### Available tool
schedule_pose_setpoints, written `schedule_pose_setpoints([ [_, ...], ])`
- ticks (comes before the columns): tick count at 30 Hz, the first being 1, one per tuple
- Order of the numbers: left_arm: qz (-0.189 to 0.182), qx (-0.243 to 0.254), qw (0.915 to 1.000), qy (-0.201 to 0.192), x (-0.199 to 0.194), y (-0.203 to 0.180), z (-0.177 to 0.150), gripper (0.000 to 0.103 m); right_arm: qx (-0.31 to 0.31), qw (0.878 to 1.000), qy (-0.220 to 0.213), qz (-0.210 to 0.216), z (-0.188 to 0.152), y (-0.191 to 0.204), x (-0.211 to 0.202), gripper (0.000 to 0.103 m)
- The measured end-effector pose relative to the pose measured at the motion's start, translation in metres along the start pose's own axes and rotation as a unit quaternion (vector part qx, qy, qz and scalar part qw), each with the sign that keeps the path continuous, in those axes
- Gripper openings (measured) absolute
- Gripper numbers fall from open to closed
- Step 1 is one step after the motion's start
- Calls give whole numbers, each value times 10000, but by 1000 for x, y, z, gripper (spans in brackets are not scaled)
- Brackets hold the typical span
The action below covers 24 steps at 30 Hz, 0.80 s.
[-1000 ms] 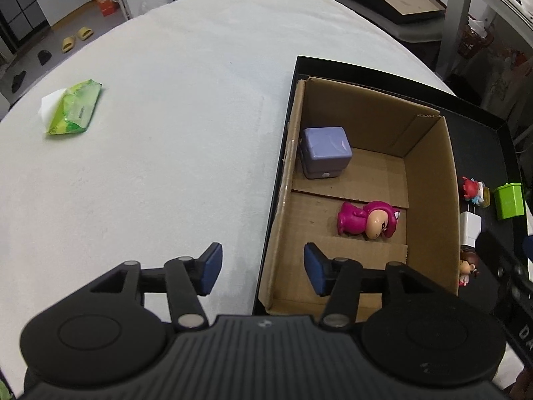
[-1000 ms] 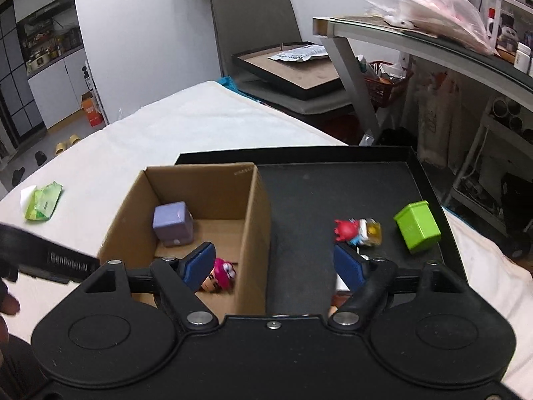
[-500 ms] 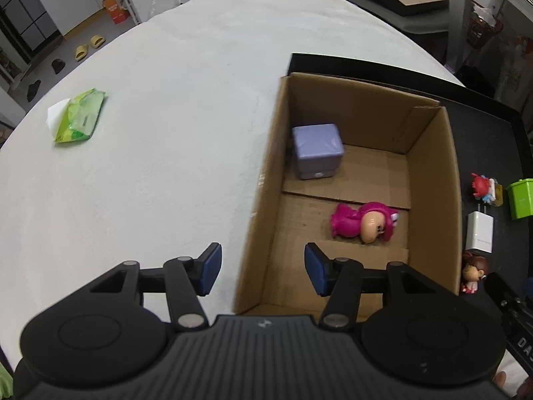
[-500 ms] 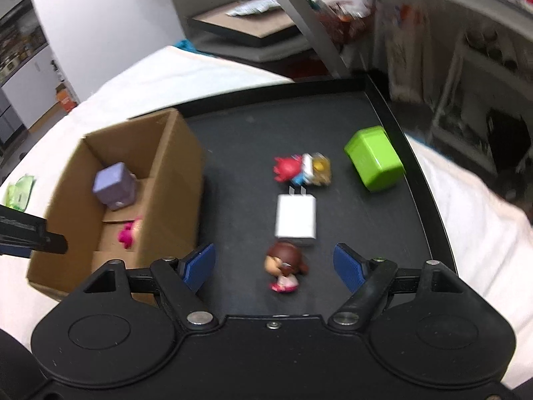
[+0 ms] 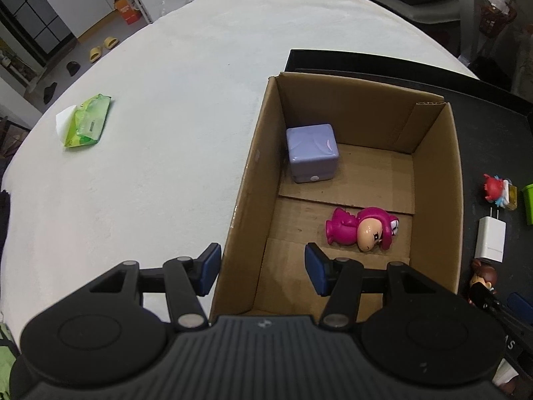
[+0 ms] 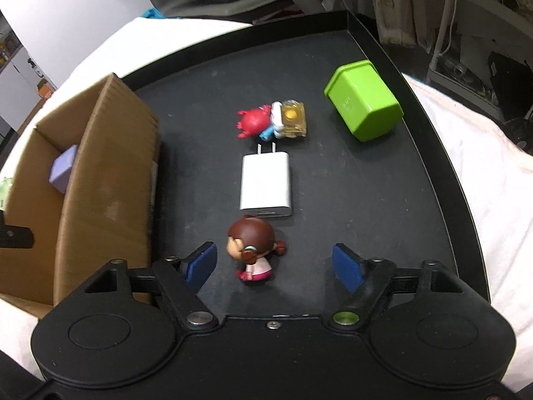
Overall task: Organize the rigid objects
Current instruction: 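Move the right gripper to the brown-haired doll figurine and grasp it, then carry the doll figurine with the right gripper into the box and release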
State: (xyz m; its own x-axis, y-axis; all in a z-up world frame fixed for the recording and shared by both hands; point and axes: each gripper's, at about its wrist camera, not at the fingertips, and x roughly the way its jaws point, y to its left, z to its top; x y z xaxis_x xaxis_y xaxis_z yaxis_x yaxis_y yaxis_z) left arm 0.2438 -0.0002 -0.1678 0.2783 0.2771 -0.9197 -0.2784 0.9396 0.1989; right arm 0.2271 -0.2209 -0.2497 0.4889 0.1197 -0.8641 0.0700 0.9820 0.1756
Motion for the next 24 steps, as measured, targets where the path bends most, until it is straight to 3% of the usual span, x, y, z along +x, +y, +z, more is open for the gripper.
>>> schedule_pose_setpoints([
  [2,51,-11,10000,7,0,-2,1,55,-46,10000,52,35,0,0,5,61],
  [4,93,34,10000,5,-1,-6,0,57,-83,9999,101,59,-1,1,9,39],
  [5,102,48,9999,8,-1,-7,0,58,-110,9999,53,28,-1,2,8,33],
  [12,36,-49,10000,19,-3,-6,0,58,-161,9993,-332,84,-1,1,-6,28],
  [24,-172,-30,9998,-81,-12,1,-3,58,-34,9974,-686,228,5,0,-26,27],
])
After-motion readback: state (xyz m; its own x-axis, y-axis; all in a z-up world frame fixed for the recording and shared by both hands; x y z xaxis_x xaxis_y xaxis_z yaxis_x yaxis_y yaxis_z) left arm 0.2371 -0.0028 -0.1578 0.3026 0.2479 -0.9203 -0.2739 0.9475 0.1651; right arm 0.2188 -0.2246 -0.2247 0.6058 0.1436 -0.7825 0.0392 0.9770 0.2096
